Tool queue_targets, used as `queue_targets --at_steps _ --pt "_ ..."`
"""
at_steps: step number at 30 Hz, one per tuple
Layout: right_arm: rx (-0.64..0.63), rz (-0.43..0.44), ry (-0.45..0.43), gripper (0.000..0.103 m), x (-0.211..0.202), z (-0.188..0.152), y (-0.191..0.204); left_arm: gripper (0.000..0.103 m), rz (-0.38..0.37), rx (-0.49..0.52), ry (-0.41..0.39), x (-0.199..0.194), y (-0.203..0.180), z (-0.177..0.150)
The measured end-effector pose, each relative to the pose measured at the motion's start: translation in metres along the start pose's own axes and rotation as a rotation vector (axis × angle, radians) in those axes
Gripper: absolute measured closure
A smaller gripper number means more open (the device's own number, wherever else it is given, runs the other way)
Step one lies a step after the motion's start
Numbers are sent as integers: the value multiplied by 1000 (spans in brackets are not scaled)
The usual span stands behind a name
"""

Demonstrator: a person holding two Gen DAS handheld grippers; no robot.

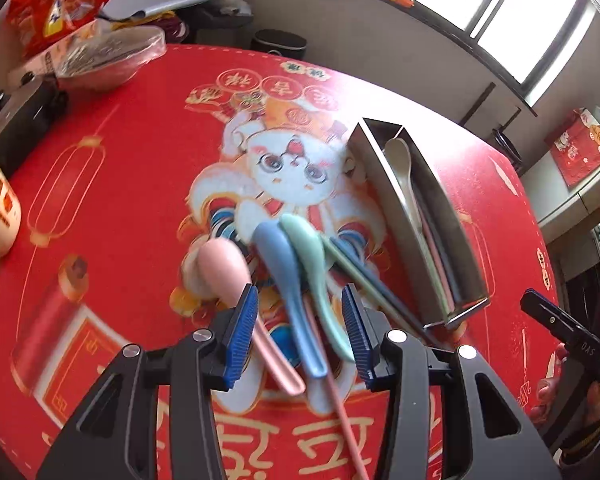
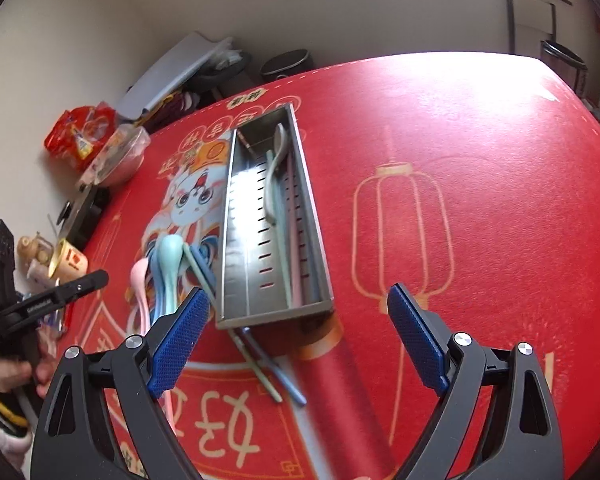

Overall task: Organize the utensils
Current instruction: 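Move the left tool to the pink spoon and grasp its handle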

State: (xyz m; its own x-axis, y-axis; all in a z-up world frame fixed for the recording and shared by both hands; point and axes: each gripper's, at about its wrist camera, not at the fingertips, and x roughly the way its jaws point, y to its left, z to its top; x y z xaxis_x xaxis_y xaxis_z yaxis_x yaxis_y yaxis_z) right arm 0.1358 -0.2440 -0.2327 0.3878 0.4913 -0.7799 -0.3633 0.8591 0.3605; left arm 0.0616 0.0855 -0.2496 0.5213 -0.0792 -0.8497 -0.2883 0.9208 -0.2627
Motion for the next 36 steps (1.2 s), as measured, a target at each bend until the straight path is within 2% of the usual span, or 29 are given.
queue_targets --at_steps 6,10,14,19,26,30,36 --pt "-99 -44 55 15 13 -12 28 61 -9 -112 45 10 32 -31" --pt "-93 -73 85 15 19 -19 27 62 -18 -180 57 24 48 -32" --pt "-70 -99 107 15 20 -25 17 65 -10 -190 42 36 53 -24" --pt "-50 -125 109 15 15 -27 7 76 0 -155 48 53 53 -10" --pt "-20 -148 104 15 8 -26 -5 82 -8 -118 44 62 49 -1" --pt "-15 -146 112 15 10 -26 -5 96 -9 -67 53 63 38 1" --pt "-34 -129 114 15 14 -24 2 97 24 43 97 57 18 -9"
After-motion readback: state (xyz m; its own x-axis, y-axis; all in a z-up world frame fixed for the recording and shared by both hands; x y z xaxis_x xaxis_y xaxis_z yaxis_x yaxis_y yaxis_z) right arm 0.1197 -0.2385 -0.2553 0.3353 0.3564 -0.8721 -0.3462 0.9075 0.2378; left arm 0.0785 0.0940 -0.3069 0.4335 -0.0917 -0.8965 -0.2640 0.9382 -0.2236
